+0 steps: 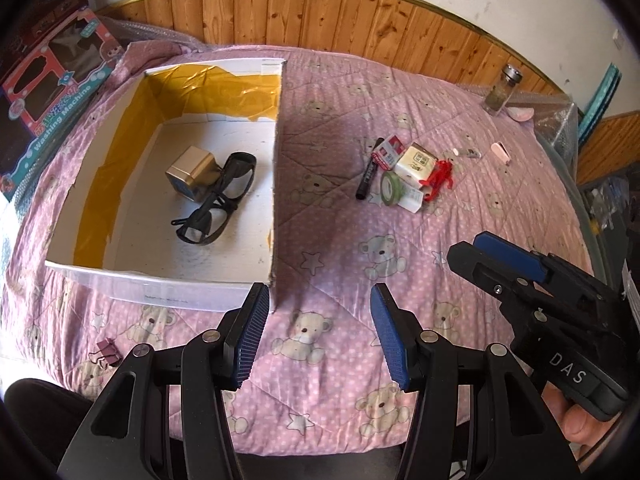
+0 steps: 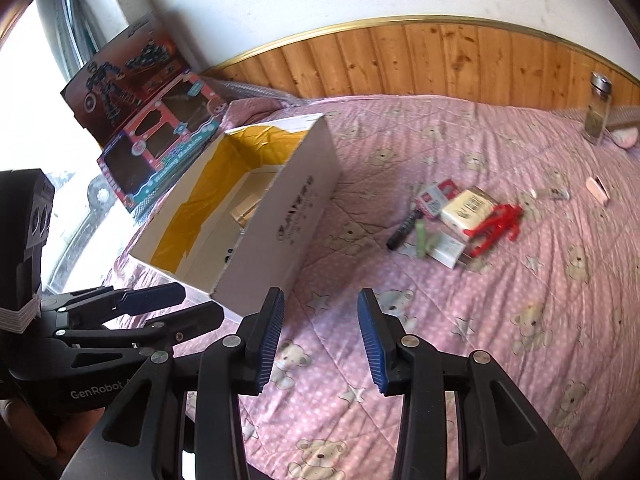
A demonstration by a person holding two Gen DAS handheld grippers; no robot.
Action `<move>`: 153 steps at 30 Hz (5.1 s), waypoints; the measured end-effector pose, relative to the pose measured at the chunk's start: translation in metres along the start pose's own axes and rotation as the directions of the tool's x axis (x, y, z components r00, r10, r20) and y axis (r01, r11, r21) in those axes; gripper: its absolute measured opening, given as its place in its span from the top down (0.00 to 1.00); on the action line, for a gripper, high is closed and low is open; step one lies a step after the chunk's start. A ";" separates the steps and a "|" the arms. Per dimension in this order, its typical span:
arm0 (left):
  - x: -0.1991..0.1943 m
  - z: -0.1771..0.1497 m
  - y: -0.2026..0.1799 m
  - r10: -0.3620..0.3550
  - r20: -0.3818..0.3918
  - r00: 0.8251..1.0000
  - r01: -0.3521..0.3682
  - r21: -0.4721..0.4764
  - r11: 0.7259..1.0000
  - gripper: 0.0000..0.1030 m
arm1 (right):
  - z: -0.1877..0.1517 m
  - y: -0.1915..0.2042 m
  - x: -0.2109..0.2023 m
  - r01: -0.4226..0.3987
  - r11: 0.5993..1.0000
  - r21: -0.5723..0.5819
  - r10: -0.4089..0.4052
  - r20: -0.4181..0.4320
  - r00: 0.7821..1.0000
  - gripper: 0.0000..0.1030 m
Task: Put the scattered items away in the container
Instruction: 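Move both grippers back toward the remaining scattered items, then grasp the green tape roll with the left gripper while the right gripper grasps the white charger, then carry the green tape and white charger with both grippers over the box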
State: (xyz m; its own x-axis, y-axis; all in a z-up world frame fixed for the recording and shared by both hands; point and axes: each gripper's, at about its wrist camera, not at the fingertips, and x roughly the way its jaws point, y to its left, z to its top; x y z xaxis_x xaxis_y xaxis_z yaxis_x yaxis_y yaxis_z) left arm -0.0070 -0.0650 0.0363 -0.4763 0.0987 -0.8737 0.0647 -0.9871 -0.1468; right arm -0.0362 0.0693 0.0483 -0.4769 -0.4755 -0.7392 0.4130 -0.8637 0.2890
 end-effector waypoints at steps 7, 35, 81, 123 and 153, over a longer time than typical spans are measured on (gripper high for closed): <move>0.012 0.008 -0.033 -0.015 -0.012 1.000 0.016 0.043 0.999 0.46 | -0.006 -0.037 -0.007 0.006 0.997 0.072 -0.007 0.006 1.000 0.61; 0.118 0.074 -0.068 -0.114 -0.120 0.986 0.110 -0.039 0.993 0.46 | 0.023 -0.121 0.050 0.059 0.991 0.121 -0.050 -0.079 0.996 0.61; 0.219 0.111 -0.046 -0.113 -0.128 0.985 0.102 -0.095 0.990 0.84 | 0.032 -0.139 0.149 -0.050 0.996 -0.072 0.033 -0.220 0.975 0.50; 0.063 0.025 -0.070 -0.127 -0.031 0.991 0.128 0.014 0.992 0.84 | -0.060 -0.105 0.039 -0.015 0.992 0.126 0.031 -0.123 0.992 0.50; -0.023 0.008 0.004 -0.188 0.118 0.975 0.198 -0.084 0.977 0.84 | -0.039 -0.007 -0.015 -0.050 0.999 -0.017 0.050 -0.031 0.998 0.50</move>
State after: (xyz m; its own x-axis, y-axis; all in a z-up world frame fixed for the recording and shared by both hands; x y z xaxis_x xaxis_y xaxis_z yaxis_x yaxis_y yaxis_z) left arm -0.0029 -0.0726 0.0593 -0.5797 0.2668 -0.7699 0.0426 -0.9337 -0.3556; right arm -0.0018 0.0893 0.0331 -0.4314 -0.5122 -0.7426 0.4497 -0.8357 0.3152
